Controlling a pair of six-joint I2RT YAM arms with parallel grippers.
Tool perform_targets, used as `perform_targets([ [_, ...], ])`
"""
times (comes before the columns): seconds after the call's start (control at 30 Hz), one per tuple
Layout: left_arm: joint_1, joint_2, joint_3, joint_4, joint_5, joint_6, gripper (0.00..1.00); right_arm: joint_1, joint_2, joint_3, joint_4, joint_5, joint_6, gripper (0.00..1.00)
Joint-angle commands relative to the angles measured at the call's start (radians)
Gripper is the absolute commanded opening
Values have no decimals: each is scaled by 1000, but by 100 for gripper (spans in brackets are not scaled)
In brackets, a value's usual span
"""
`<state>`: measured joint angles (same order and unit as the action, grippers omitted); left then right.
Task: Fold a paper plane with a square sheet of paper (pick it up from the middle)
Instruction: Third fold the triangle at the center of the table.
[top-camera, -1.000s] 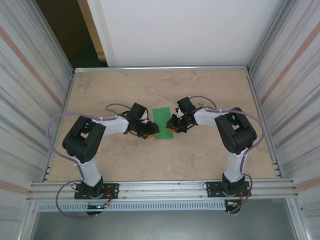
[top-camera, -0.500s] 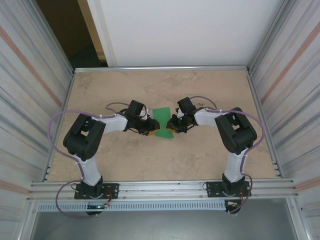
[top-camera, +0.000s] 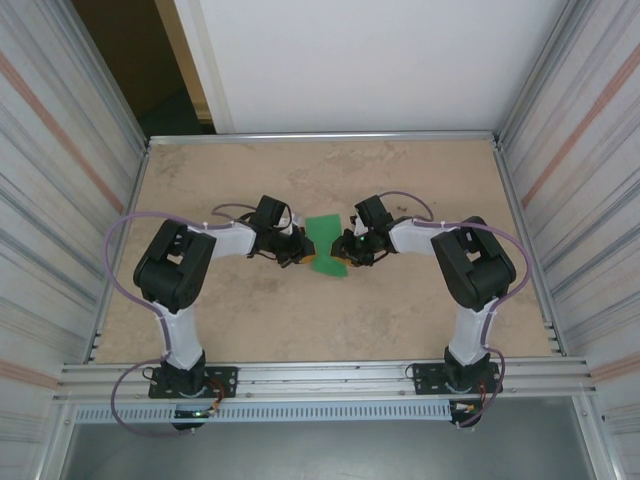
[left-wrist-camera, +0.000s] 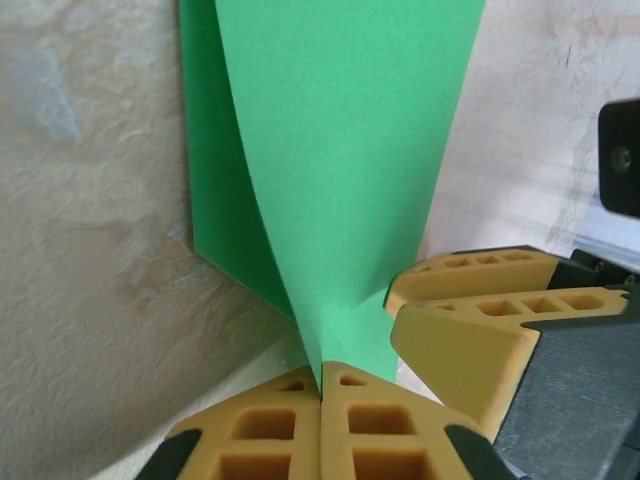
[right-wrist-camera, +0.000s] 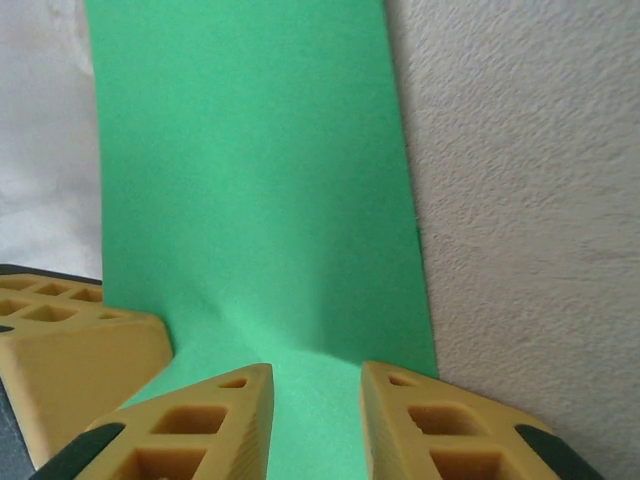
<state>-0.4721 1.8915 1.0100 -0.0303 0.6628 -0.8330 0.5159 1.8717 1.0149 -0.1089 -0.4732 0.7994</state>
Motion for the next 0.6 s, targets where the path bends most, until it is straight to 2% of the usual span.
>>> perform_targets([
  [0.0, 6, 5, 17, -11, 26, -23, 0, -4, -61, -29, -51, 70, -50, 35],
  [0.13, 9, -22, 9, -10, 22, -59, 0, 17, -193, -53, -11, 151, -154, 47],
  [0.2, 13, -39, 10, -19, 18, -84, 0, 53, -257, -72, 0, 233, -253, 51],
  [0.27, 15, -50, 16, -27, 17, -103, 0, 79, -296, -97, 28, 255, -347, 54],
  [0.37, 17, -57, 30, -46, 18, -114, 0, 126, -331, -127, 54, 289, -490, 61],
  [0.47, 19, -55, 42, -58, 22, -122, 0, 219, -369, -199, 144, 396, -692, 67],
  [0.57, 21, -54, 48, -59, 32, -133, 0, 254, -359, -208, 169, 450, -788, 68],
])
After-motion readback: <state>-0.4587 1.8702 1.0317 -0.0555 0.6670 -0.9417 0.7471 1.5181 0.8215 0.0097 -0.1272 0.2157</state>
